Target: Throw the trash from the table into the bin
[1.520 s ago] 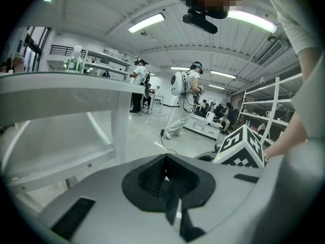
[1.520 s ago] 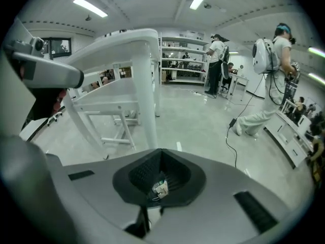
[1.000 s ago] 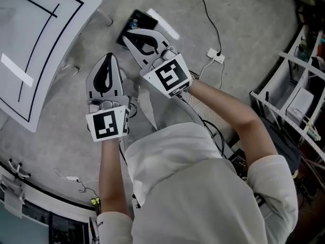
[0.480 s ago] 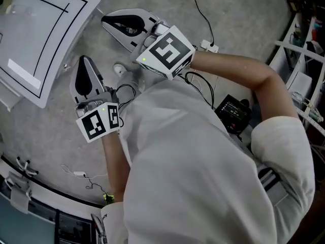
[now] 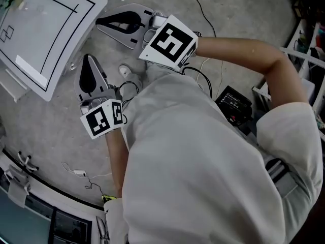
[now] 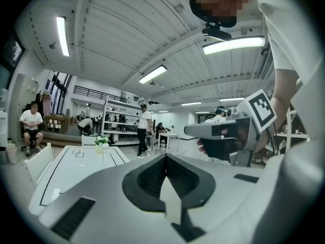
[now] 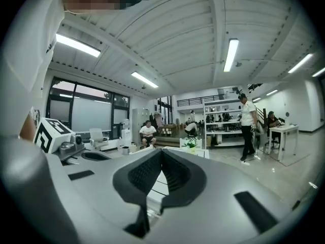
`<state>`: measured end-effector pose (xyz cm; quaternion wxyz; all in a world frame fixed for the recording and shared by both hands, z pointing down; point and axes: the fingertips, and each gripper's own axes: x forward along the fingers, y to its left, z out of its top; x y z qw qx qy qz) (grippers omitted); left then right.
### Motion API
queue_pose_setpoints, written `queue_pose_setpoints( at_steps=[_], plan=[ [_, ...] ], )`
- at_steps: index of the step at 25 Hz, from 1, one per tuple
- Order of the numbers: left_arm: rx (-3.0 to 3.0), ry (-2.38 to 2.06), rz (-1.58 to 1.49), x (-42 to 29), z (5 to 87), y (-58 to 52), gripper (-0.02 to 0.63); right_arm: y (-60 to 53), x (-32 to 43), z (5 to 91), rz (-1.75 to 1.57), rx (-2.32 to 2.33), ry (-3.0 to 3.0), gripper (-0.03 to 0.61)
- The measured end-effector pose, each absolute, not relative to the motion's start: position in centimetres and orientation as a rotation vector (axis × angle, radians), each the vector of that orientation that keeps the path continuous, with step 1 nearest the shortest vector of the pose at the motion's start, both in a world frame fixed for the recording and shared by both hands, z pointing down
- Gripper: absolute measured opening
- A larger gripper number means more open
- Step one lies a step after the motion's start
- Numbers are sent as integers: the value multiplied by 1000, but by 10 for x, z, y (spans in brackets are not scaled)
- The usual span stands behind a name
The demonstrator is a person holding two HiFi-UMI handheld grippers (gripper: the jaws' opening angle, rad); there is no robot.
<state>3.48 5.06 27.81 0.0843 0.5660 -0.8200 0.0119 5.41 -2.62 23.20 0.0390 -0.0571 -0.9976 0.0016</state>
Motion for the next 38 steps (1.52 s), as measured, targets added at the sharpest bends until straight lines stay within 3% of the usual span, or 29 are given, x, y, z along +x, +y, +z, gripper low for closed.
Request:
queue_pose_setpoints(
  at_steps=[5,14,22,38],
  plan=[
    [1551,-2561,8,8,280,49,5,-54,33,236,153,-60,-3143,9],
    [1267,-2795,-20,-32,250,101,5,-20,12,245,111,-67,-3167,9],
    [1266,-2754,-65,-59,265,116,5,-11,-19,256,172,-32,-3124,9],
    [1423,-2736,-196,-220,252,173,5,23,-150,252,269,281,-3078,9]
  ],
)
